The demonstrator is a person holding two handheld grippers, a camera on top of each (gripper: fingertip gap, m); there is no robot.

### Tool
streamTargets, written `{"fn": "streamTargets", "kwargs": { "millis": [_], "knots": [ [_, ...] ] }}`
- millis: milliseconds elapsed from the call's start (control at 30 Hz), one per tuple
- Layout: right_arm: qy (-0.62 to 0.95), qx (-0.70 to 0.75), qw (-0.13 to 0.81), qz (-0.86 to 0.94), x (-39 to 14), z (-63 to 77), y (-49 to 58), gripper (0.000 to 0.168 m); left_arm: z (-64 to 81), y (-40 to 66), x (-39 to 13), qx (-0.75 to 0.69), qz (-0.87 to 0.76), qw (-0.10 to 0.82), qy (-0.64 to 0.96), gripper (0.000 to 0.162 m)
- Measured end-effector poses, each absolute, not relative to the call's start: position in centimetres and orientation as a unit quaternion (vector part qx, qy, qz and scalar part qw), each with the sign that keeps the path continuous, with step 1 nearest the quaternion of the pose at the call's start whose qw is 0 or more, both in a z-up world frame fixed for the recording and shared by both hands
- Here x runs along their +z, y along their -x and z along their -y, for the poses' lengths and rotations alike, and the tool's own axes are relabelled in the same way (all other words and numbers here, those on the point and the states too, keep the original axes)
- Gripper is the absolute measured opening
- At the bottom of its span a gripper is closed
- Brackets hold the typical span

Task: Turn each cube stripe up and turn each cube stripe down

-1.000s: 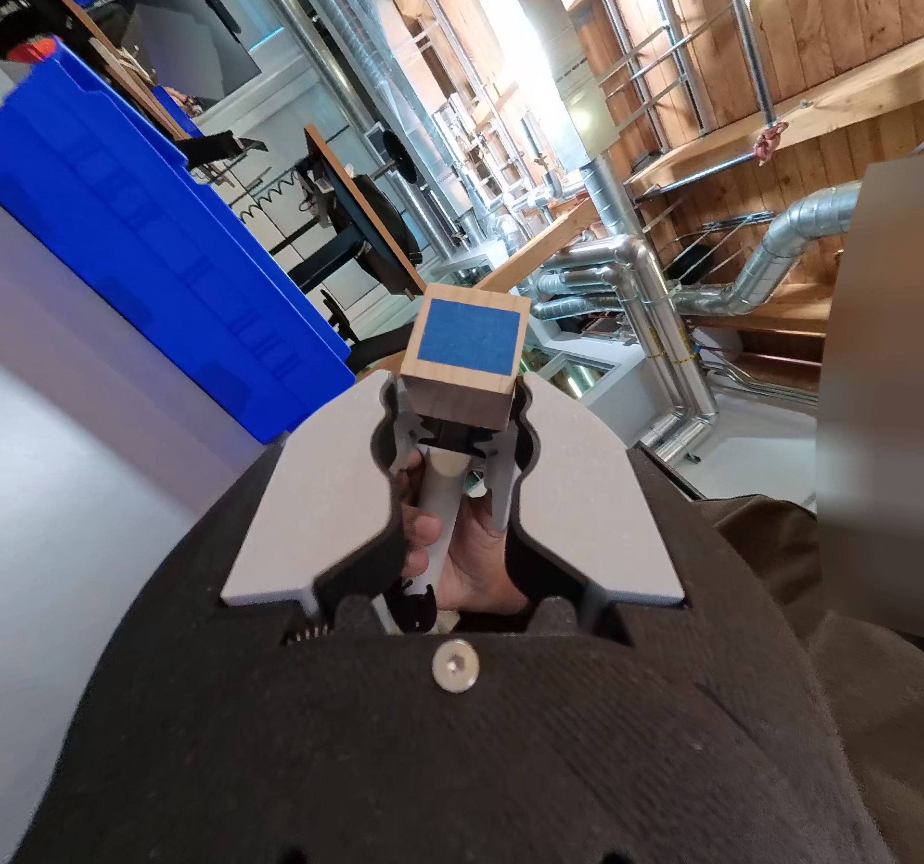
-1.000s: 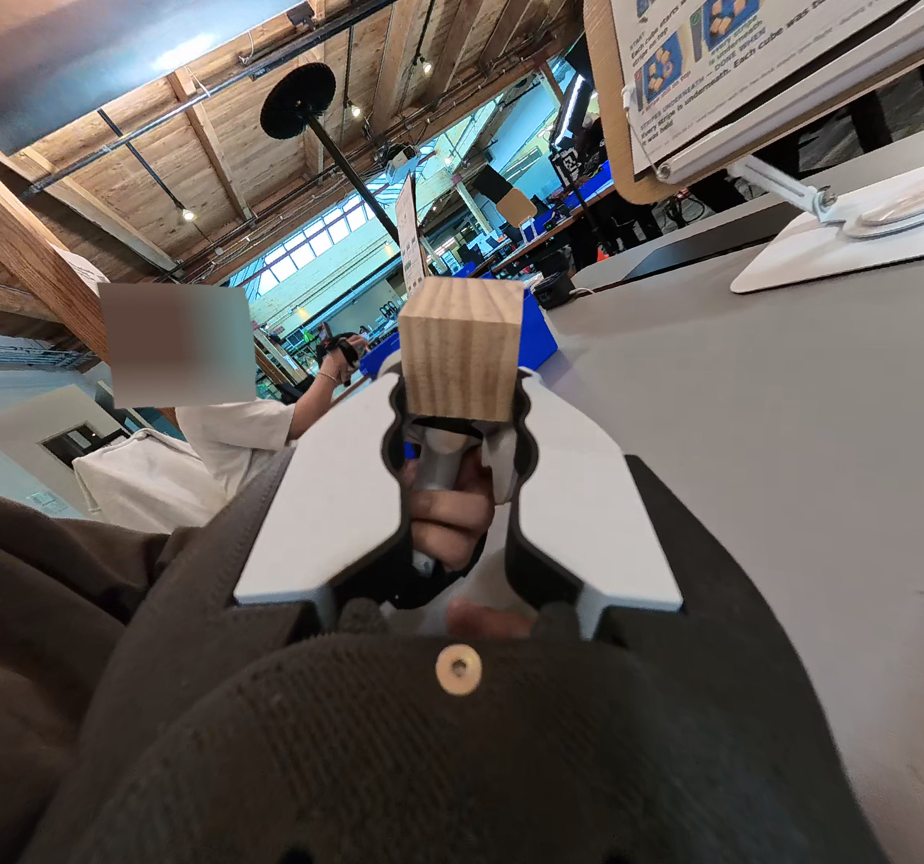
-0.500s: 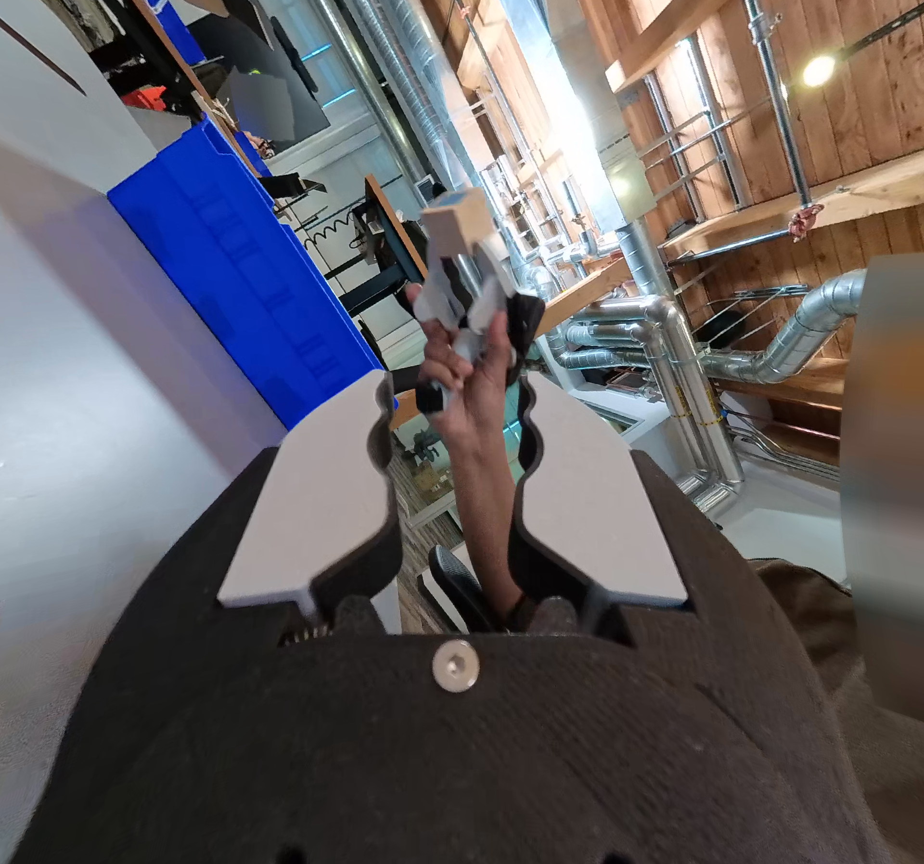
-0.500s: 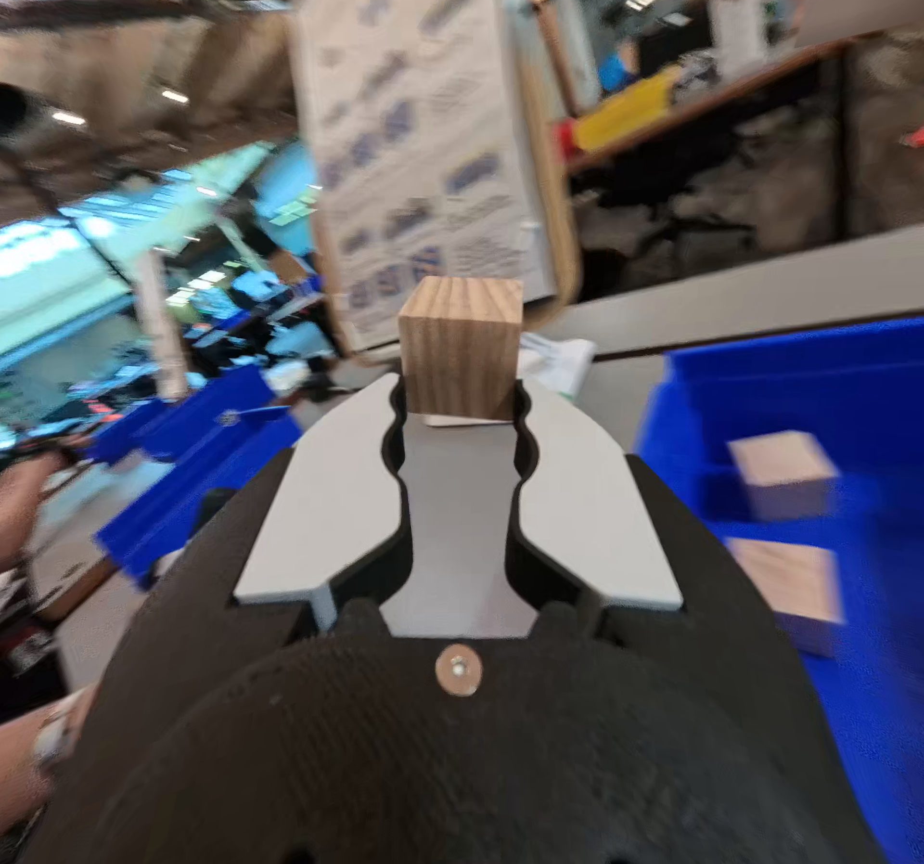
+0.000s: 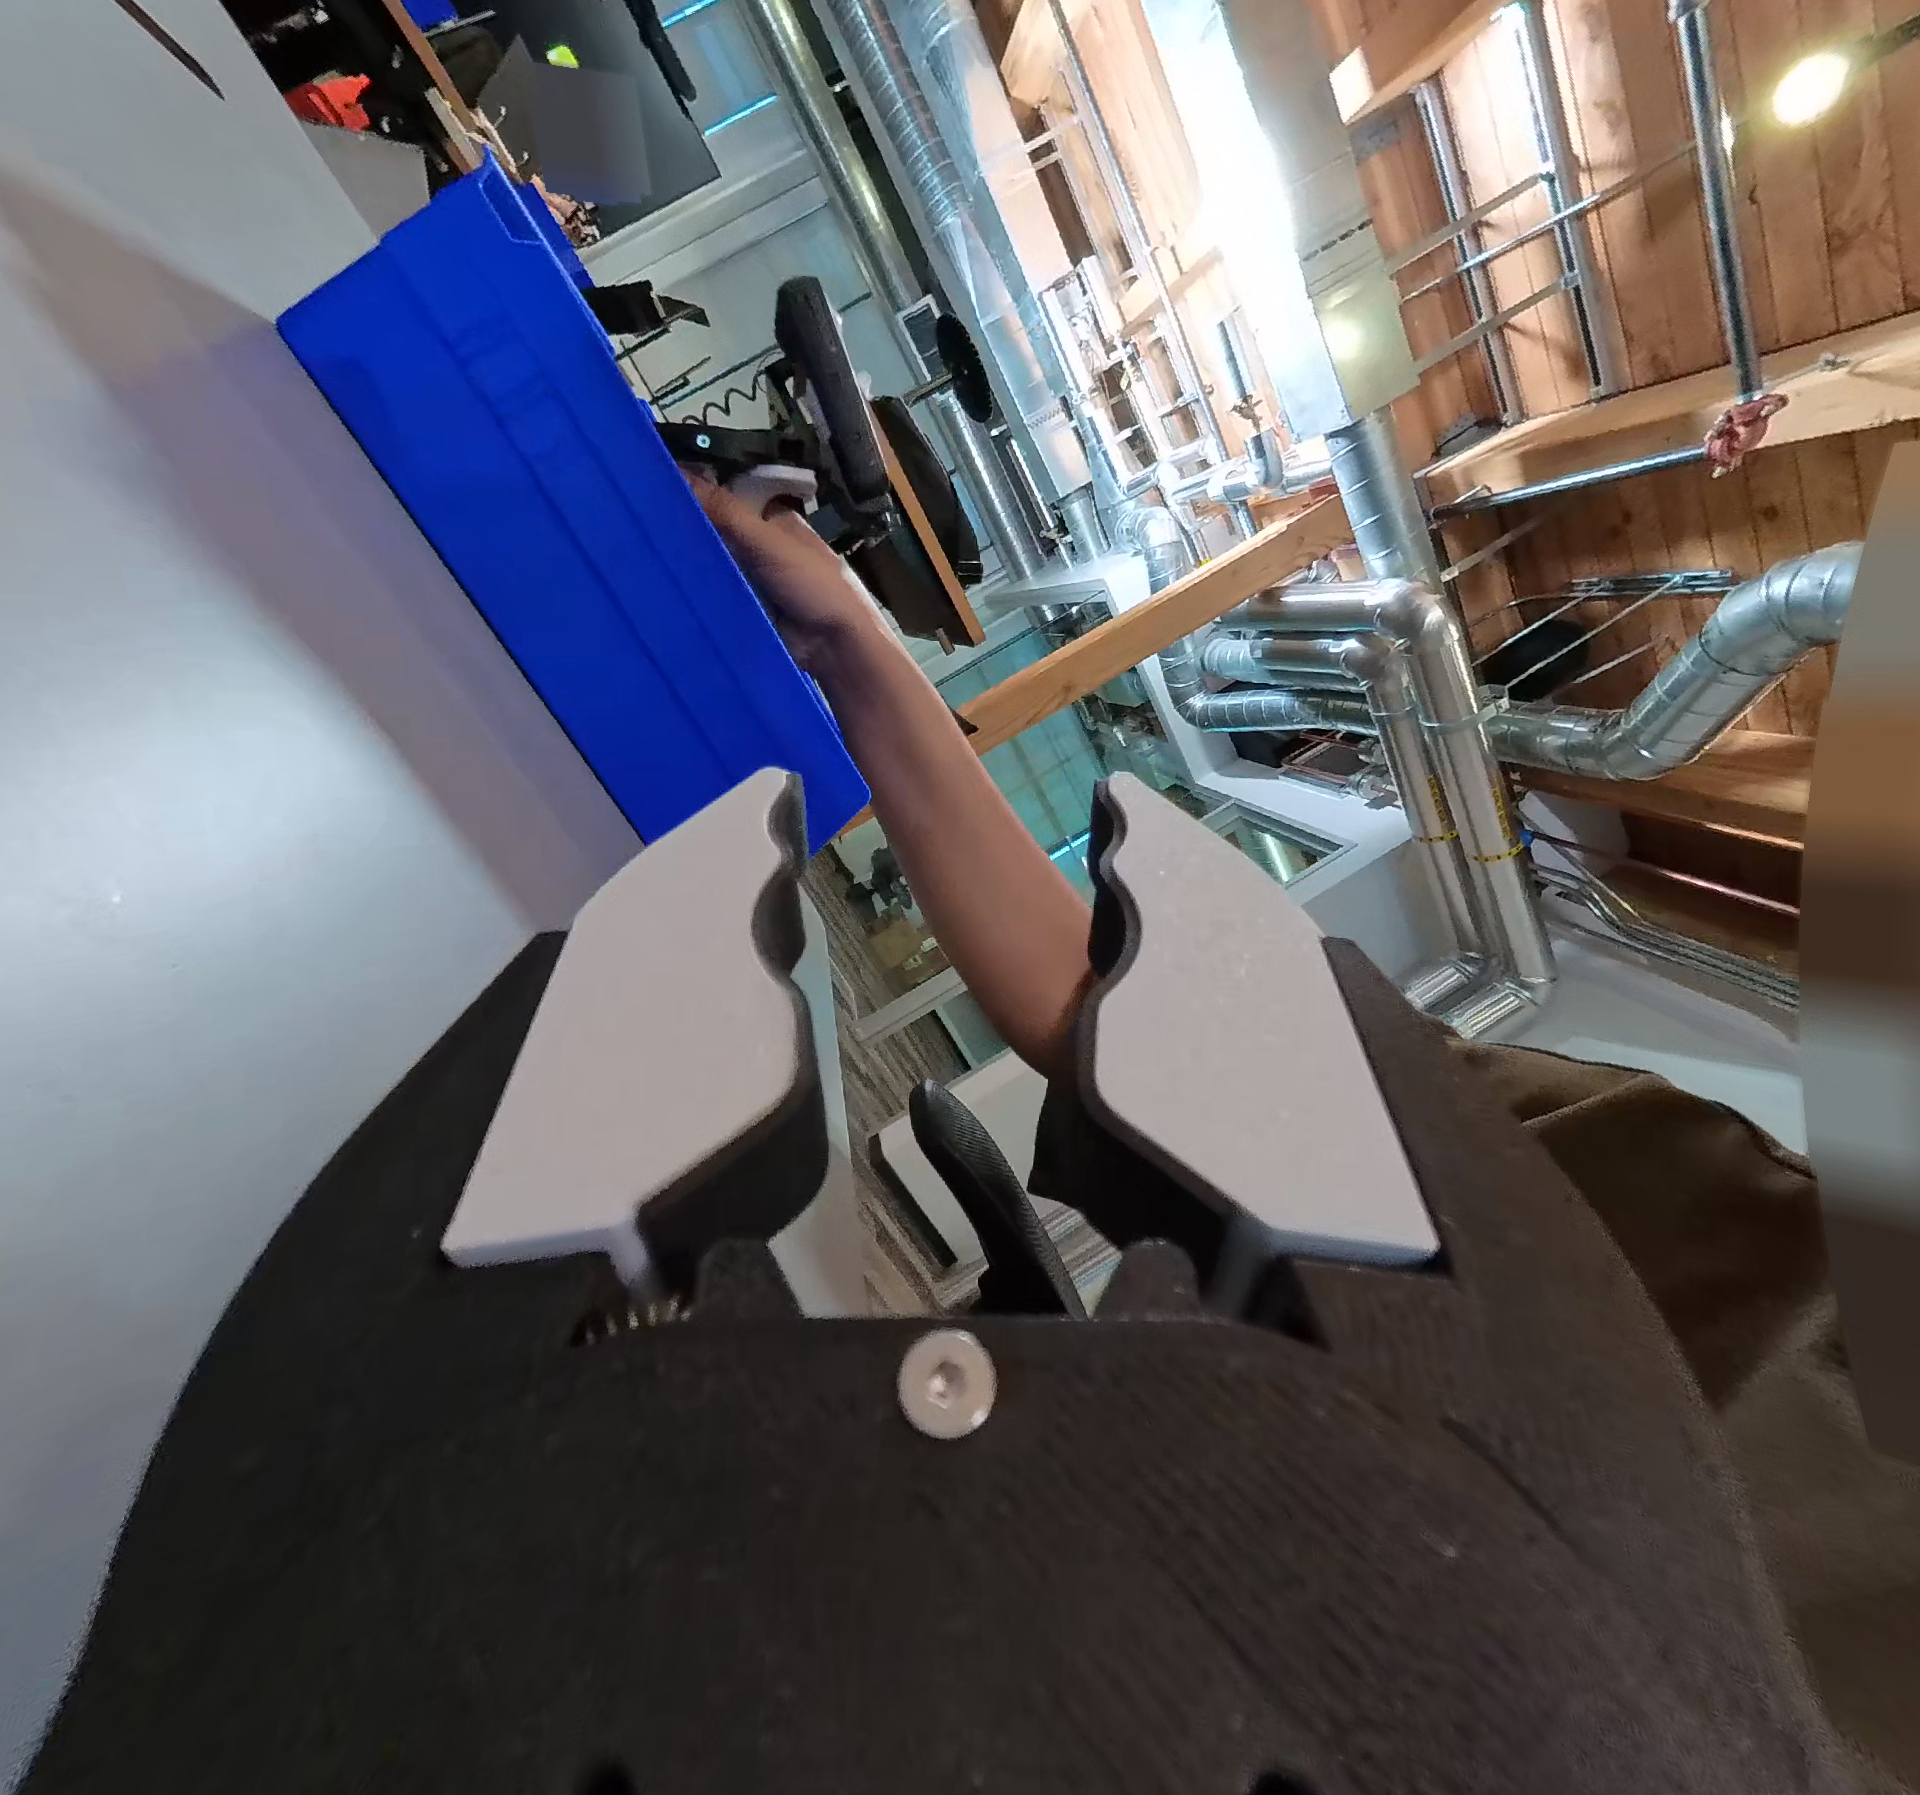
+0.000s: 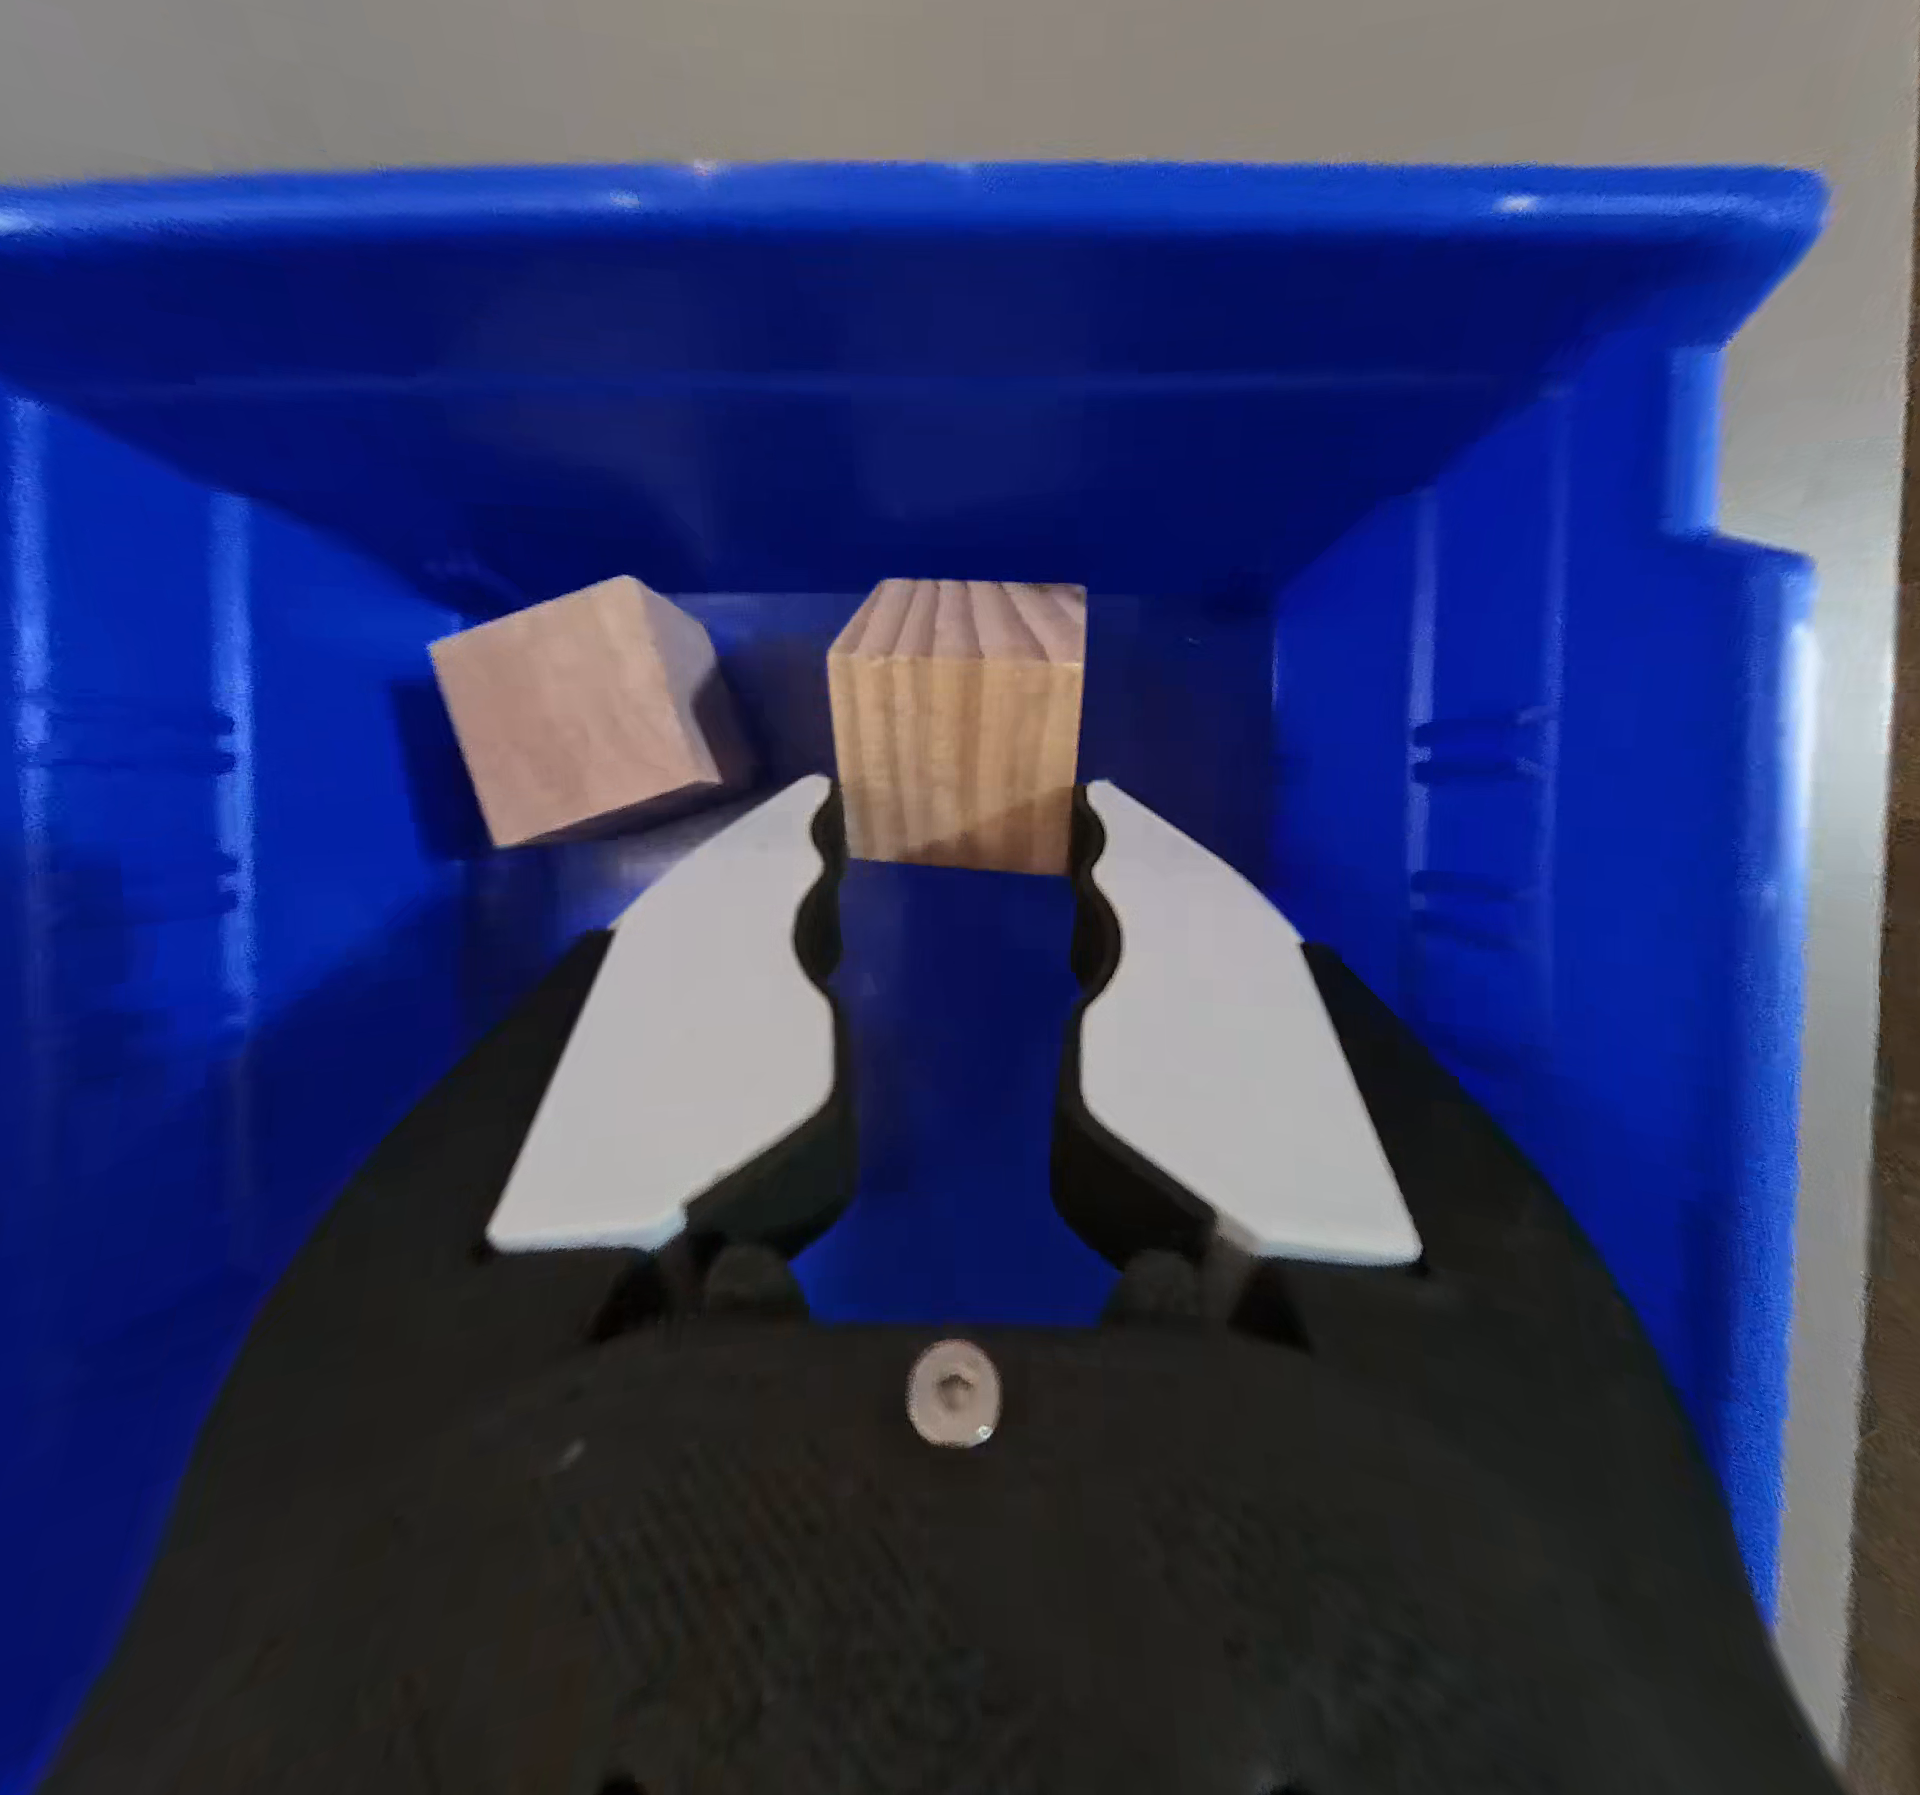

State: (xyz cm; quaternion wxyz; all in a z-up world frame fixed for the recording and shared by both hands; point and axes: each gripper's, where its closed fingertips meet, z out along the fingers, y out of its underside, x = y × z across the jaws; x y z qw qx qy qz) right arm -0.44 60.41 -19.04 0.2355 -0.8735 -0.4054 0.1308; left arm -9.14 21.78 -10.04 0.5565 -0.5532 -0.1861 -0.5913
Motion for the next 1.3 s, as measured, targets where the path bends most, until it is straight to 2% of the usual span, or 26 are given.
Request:
{"fn": "streamTargets", "kwargs": {
  "millis": [300, 533, 667, 867, 967, 1033, 1100, 1200, 1300],
  "knots": [
    [0.886, 0.090, 0.191, 0.412, -19.5, -61.2, -0.3, 0.044, -21.5, 9.9, -10.3, -0.592, 0.184, 0.554, 0.555, 0.052],
    [0.863, 0.105, 0.259, 0.420, -16.4, -59.1, -0.2, 0.068, -21.1, 9.7, -9.7, -0.575, 0.166, 0.567, 0.566, 0.052],
    [0.802, 0.219, 0.292, 0.473, -12.3, -51.7, 2.6, 0.073, -20.6, 9.3, -7.9, -0.566, 0.133, 0.586, 0.564, 0.065],
    [0.652, 0.505, 0.292, 0.484, -4.1, -34.2, 5.6, 0.063, -17.6, 13.2, -2.7, -0.490, 0.049, 0.645, 0.584, 0.082],
    [0.549, 0.658, 0.312, 0.410, -1.9, -25.8, 5.3, 0.064, -14.7, 18.6, 1.2, -0.417, 0.050, 0.697, 0.581, 0.085],
    [0.539, 0.688, 0.286, 0.392, -4.7, -21.2, 5.2, 0.065, -12.5, 23.3, 3.5, -0.338, 0.084, 0.732, 0.586, 0.086],
    [0.565, 0.682, 0.208, 0.417, -8.9, -17.2, 5.5, 0.072, -9.6, 29.1, 4.4, -0.209, 0.143, 0.757, 0.602, 0.097],
    [0.556, 0.727, 0.093, 0.392, -10.0, -13.6, 5.7, 0.068, -2.9, 39.1, 2.2, 0.041, 0.270, 0.740, 0.615, 0.100],
    [0.561, 0.718, 0.075, 0.406, -11.4, -12.8, 6.3, 0.068, 3.8, 45.3, -3.2, 0.155, 0.372, 0.646, 0.648, 0.099]
  ]
}}
